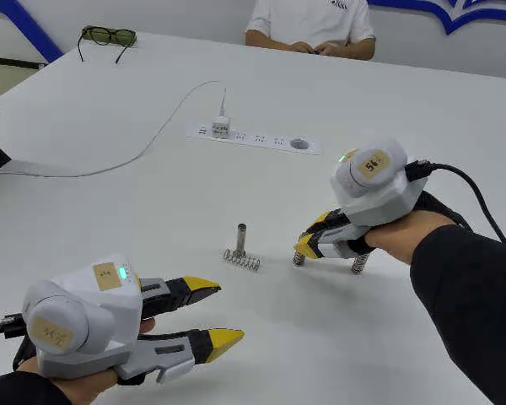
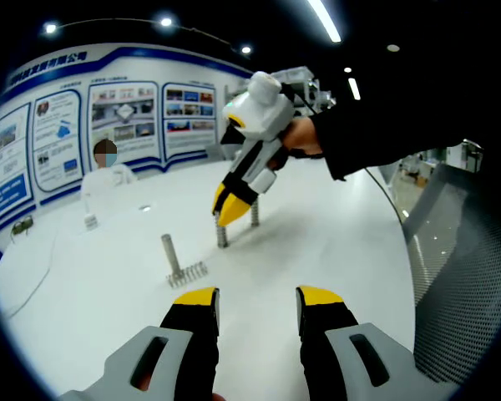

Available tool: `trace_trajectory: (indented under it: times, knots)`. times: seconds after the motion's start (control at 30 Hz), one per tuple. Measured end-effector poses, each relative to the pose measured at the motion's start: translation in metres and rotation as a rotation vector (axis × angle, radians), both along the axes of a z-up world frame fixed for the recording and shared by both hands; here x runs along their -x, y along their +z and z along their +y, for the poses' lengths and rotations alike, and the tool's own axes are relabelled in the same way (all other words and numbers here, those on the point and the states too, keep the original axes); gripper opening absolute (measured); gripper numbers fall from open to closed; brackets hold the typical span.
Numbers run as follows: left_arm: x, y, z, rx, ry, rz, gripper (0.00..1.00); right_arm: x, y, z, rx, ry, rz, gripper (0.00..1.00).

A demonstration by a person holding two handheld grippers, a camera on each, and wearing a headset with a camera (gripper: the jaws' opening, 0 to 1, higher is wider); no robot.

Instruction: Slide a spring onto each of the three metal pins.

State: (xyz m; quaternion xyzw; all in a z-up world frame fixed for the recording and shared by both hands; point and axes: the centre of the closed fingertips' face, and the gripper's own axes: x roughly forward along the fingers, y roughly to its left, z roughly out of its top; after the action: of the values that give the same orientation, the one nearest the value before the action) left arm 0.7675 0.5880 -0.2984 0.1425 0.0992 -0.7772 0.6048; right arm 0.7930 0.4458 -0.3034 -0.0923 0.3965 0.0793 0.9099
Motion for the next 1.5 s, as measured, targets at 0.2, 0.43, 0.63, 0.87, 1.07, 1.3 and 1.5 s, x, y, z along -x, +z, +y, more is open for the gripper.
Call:
trace_trajectory:
  times: [0.2, 0.43, 0.63, 0.87, 1.07, 1.3, 1.5]
  knots:
    - [0.0, 0.0, 0.0, 0.001, 0.001, 0.0, 0.38, 0.0, 0.019, 0.004, 0.014, 0.004, -0.046, 0.21]
    - [-0.001, 0.001, -0.001, 0.005, 0.002, -0.002, 0.38, -0.003, 0.035, 0.019, 0.027, 0.036, -0.085, 0.21]
    - [-0.001, 0.002, -0.001, 0.006, 0.001, -0.004, 0.38, -0.012, 0.036, 0.037, 0.017, 0.077, -0.096, 0.21]
    - [-0.003, 0.003, 0.0, 0.007, 0.006, -0.004, 0.38, -0.018, 0.016, 0.053, 0.007, 0.117, -0.054, 0.2]
    - [-0.004, 0.002, 0.0, 0.004, 0.009, -0.004, 0.38, -0.022, -0.001, 0.058, -0.008, 0.132, -0.021, 0.19]
    - [-0.005, 0.001, 0.001, -0.002, 0.013, -0.006, 0.37, -0.026, -0.017, 0.063, -0.02, 0.143, 0.011, 0.17]
    - [-0.005, 0.001, 0.002, -0.005, 0.015, -0.007, 0.37, -0.029, -0.03, 0.064, -0.022, 0.147, 0.04, 0.17]
